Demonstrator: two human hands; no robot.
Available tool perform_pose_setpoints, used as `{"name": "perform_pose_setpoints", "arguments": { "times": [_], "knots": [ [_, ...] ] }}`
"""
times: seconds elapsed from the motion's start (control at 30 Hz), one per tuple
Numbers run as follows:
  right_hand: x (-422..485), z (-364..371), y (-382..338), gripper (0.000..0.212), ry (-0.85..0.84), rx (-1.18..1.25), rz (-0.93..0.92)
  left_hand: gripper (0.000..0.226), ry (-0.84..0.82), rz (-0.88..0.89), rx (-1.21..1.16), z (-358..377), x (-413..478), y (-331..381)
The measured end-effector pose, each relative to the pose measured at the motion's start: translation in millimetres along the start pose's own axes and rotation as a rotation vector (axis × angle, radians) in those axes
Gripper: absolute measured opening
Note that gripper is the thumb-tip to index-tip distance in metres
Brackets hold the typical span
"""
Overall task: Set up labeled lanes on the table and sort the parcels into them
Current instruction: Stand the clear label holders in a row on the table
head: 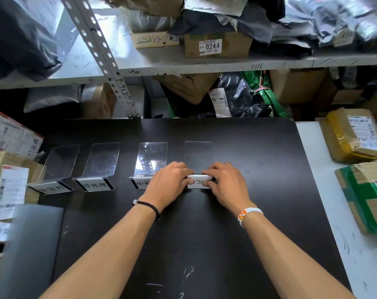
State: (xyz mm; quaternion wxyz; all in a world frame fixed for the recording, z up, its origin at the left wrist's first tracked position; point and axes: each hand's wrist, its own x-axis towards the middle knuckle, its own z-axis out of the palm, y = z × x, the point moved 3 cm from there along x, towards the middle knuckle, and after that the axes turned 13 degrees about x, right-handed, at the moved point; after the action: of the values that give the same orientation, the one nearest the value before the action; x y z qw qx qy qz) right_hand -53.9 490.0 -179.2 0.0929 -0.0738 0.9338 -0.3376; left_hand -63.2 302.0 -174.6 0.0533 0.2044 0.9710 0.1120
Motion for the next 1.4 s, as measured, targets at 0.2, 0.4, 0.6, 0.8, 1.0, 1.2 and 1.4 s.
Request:
{"name": "perform_pose_setpoints", "arguments": {
  "times": [0.2,0.4,0.6,0.8,1.0,1.2,1.4],
  "knots": [
    [-2,-2,-3,0.026,-0.005,-0.010,0.015,0.025,-0.026,0.011,0.007,-4,0,2],
    [0,-9,-11,0.044,-0.008,-0.060,0.028,0.036,-0.036,0.023,0.028,-12,1,3],
    [12,-16,-49,0.058,0.075,-0.084,-0.094,0.043,0.075,0.000,0.068,-48,-16,-15],
    [36,29,-145,0.052,0.074,-0.070,-0.214,0.031,0.190,-0.171,0.128,-105,-58,-89],
    [51,128,-251,0.043,-0.023,-0.037,-0.367,0.029,-0.057,-0.560,0.296,-134,-119,-208],
    [75,218,-313,0.033,-0.127,-0.158,-0.390,0.023,-0.383,-0.679,0.465,-127,-152,-265],
    [89,253,-324,0.026,-0.128,-0.211,-0.332,0.028,-0.408,-0.643,0.504,-124,-149,-259]
  ]
}}
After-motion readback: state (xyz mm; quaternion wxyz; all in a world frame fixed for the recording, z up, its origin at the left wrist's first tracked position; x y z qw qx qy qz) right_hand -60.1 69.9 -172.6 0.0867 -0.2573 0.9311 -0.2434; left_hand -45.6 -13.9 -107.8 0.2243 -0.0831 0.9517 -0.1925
